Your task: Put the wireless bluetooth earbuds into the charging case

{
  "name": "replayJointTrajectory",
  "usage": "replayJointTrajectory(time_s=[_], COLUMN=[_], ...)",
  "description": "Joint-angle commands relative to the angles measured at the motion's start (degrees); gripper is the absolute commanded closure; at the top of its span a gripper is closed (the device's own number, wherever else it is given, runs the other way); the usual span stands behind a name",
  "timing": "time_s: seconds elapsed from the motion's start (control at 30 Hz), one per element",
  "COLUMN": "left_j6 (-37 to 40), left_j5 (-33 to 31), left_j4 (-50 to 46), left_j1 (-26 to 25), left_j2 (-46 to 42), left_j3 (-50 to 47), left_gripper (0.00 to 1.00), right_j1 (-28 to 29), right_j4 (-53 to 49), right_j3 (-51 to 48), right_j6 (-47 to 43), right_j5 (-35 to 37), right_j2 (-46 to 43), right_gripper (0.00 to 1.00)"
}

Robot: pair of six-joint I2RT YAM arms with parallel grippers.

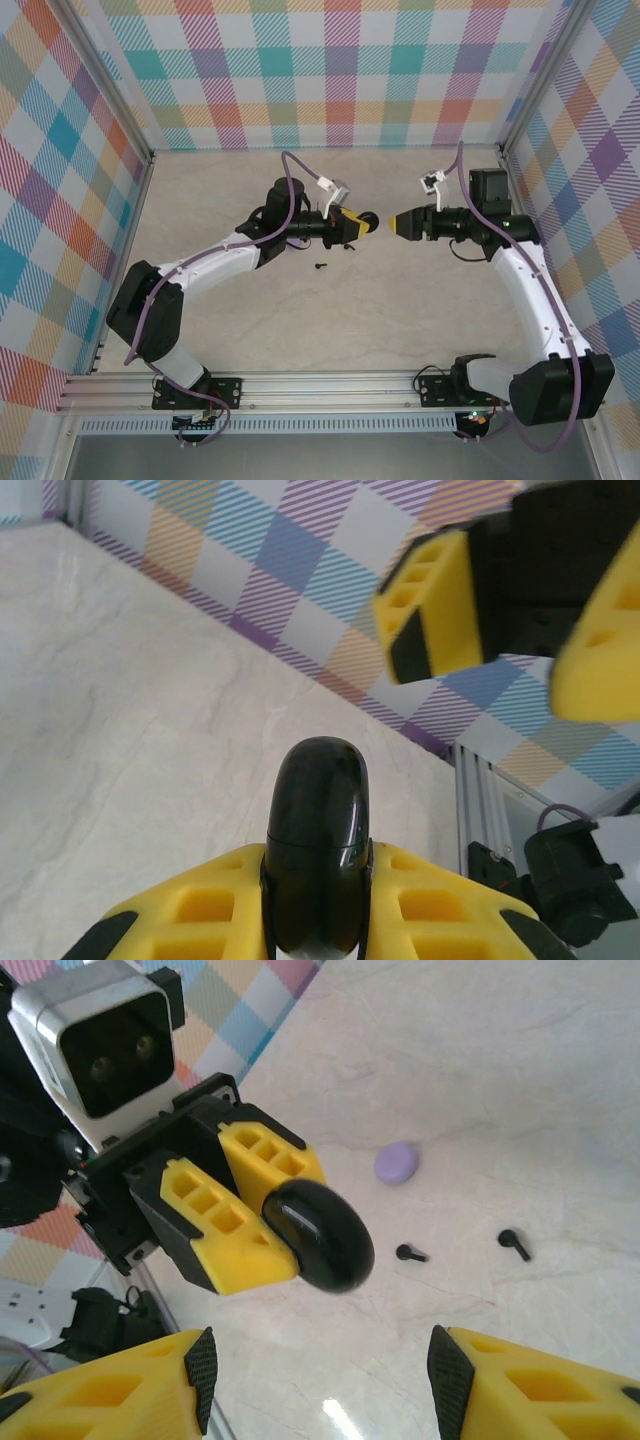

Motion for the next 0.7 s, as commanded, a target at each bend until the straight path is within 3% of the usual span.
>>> replayJointTrajectory(time_s=[0.0, 0.33, 0.67], left_j6=[1.81, 1.06, -0.83], left_j5=[6.53, 11.58, 12.25], left_j4=[9.84, 11.32, 8.72], left_j1=[0.03, -0.08, -0.08], left_j2=[-2.42, -4.33, -3.97], left_j3=[-1.49, -1.06, 1.37], left_gripper=[0.97, 0.99, 0.99], right_j1=[0.09, 0.28, 1.96], right_j4=[-3.01, -8.26, -9.9], right_j3=[2.88, 7.15, 8.12], right_j6=[-4.84, -12.6, -15.19], right_j5=[-7.44, -15.05, -15.56], right_j2=[1.61, 5.25, 6.4], right_gripper=[0.41, 0.41, 0.39])
